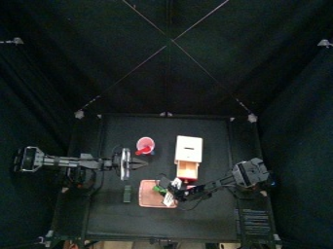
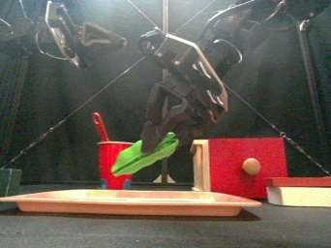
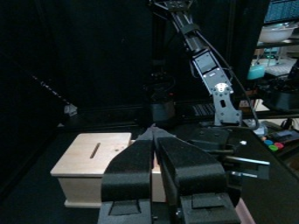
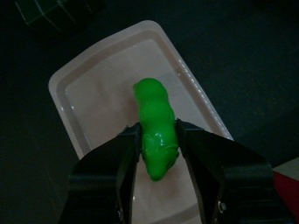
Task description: Place peas in drawer
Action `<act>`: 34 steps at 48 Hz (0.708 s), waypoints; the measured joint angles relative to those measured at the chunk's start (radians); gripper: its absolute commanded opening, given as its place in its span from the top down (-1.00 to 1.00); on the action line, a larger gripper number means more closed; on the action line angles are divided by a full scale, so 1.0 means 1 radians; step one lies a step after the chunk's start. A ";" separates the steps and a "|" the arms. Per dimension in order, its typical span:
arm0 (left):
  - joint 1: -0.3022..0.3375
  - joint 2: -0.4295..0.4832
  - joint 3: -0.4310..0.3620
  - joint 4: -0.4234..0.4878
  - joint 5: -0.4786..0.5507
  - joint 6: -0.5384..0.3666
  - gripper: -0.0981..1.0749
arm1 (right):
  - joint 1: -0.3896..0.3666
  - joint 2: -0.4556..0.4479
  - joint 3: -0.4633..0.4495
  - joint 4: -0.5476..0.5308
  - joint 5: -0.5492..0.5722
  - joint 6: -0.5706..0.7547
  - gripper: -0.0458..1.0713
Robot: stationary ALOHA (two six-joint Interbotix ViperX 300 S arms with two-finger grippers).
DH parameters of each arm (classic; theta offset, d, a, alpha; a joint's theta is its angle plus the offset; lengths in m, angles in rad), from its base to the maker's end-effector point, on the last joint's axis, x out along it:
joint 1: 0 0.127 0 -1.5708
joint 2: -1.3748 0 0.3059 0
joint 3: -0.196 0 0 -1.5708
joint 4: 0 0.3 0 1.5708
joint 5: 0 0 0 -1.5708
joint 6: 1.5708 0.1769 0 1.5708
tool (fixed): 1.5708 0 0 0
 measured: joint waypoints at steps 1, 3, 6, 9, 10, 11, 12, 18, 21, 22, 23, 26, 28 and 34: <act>0.000 -0.002 0.002 0.000 0.000 0.000 0.10 | 0.000 0.000 0.000 0.002 0.002 0.000 -0.42; 0.002 0.000 0.000 0.000 -0.002 0.000 0.10 | 0.000 -0.006 0.003 0.006 0.009 0.002 -0.42; 0.008 -0.002 0.002 0.000 -0.003 0.000 0.10 | 0.000 -0.018 0.006 0.008 0.020 0.000 -0.42; 0.011 -0.002 0.000 0.000 -0.006 0.000 0.10 | 0.000 -0.040 0.011 0.009 0.035 0.002 -0.42; 0.012 0.000 0.000 0.000 -0.006 0.000 0.10 | -0.002 -0.048 0.012 0.009 0.038 0.002 -0.42; 0.015 -0.002 0.000 0.000 -0.008 0.000 0.10 | -0.002 -0.058 0.017 0.008 0.048 0.000 -0.42; 0.018 -0.002 0.000 0.000 -0.008 0.000 0.10 | 0.000 -0.067 0.020 0.008 0.054 0.000 -0.42; 0.026 0.000 0.003 0.000 -0.008 0.000 0.10 | -0.012 -0.150 0.055 0.003 0.103 0.000 -0.42; 0.026 0.000 0.003 0.000 -0.008 0.000 0.10 | -0.020 -0.206 0.084 0.002 0.140 0.003 -0.42; 0.026 -0.002 0.003 0.000 -0.009 0.000 0.10 | -0.021 -0.221 0.094 0.002 0.149 0.006 -0.42; 0.026 0.000 0.002 0.000 -0.009 0.000 0.10 | -0.025 -0.239 0.103 0.002 0.160 0.008 -0.42; 0.028 0.000 0.003 0.000 -0.009 0.000 0.10 | -0.031 -0.287 0.132 0.000 0.190 0.011 -0.42; 0.026 0.000 0.003 0.000 -0.009 -0.002 0.10 | -0.032 -0.322 0.160 -0.002 0.210 0.012 -0.42; 0.028 0.000 0.006 0.000 -0.009 -0.002 0.10 | -0.034 -0.414 0.224 -0.003 0.245 0.015 -0.42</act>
